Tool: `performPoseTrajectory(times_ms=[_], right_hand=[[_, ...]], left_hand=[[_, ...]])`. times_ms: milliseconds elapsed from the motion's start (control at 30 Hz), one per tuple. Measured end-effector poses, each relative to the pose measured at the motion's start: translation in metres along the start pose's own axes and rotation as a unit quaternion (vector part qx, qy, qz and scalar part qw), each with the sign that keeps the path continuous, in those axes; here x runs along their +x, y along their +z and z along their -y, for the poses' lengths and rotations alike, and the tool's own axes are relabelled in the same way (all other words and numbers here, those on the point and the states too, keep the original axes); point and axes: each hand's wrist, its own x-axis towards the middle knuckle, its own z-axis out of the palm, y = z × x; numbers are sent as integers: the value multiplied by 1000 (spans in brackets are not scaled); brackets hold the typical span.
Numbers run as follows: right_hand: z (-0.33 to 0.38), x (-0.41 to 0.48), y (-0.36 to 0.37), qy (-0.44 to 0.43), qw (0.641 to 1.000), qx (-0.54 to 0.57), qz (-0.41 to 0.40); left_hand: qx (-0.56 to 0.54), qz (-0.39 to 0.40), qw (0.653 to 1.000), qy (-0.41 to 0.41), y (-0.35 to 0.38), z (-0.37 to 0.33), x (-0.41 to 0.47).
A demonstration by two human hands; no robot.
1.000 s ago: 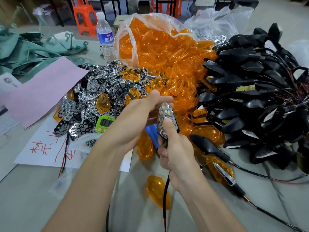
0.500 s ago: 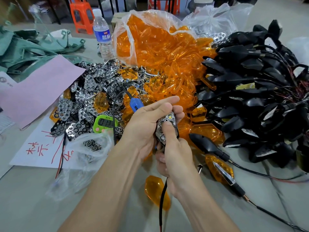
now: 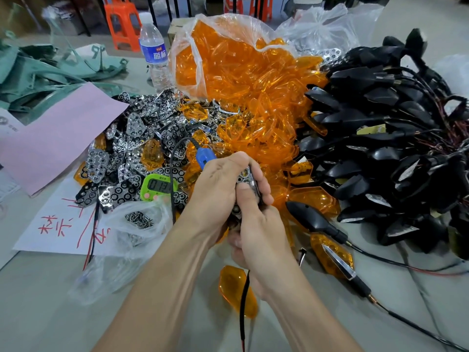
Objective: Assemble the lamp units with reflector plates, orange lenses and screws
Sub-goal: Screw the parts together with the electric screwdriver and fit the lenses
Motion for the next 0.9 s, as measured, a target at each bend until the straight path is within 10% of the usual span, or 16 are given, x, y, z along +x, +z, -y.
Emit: performPoseTrajectory(times_ms=[433,667,900], right_hand=[[13,-2,-16,146,986,74,26],[14,1,-20,118,990,71,38],[6,0,-29,111,985,103,83]], left_hand=[[6,78,994,-76,-33,-14,-10],[145,-18,989,18,-18,-15,-13],[52,19,998,-27,-12,-21,-21]])
